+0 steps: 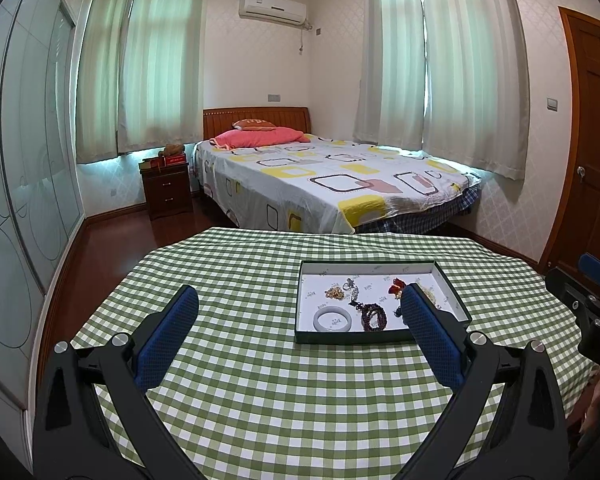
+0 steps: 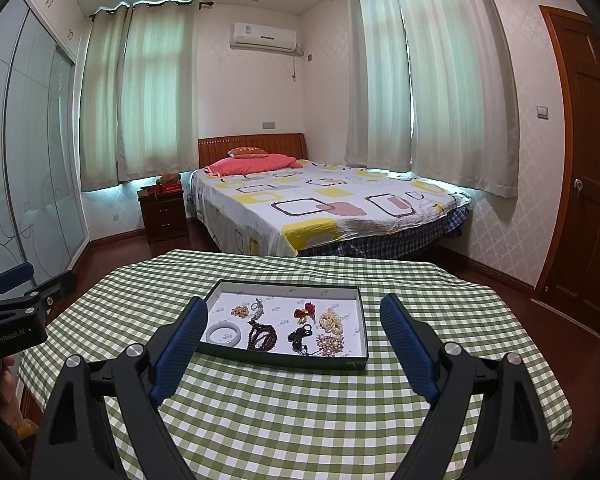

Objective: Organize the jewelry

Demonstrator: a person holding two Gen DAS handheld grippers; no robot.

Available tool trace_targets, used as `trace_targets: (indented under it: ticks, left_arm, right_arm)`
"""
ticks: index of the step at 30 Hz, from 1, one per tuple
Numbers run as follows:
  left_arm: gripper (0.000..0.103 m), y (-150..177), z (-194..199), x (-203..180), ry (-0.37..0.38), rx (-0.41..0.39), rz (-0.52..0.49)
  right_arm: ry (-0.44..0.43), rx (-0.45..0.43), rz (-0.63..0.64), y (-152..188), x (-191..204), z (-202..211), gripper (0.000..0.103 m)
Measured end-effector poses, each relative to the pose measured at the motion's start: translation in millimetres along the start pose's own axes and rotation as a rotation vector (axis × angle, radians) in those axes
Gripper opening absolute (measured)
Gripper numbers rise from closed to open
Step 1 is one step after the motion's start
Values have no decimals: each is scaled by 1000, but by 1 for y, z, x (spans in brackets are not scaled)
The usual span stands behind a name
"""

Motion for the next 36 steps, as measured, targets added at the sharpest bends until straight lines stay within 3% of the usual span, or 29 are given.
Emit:
trace_targets:
  ticks: [36]
  left_arm:
    - [98,6,-4,2,-10,14,10]
  right_arm:
    - [1,3,2,0,3,0,85]
Point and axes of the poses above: each gripper's, at about its wrist camera, not at the fingertips, and z roughly against the way its jaws point, x to its left, y to its underside, the point moved 8 cm from there along -z, roughly the way its jaws point, and after that the axes turned 6 degrees about x, right-handed, at the moved point
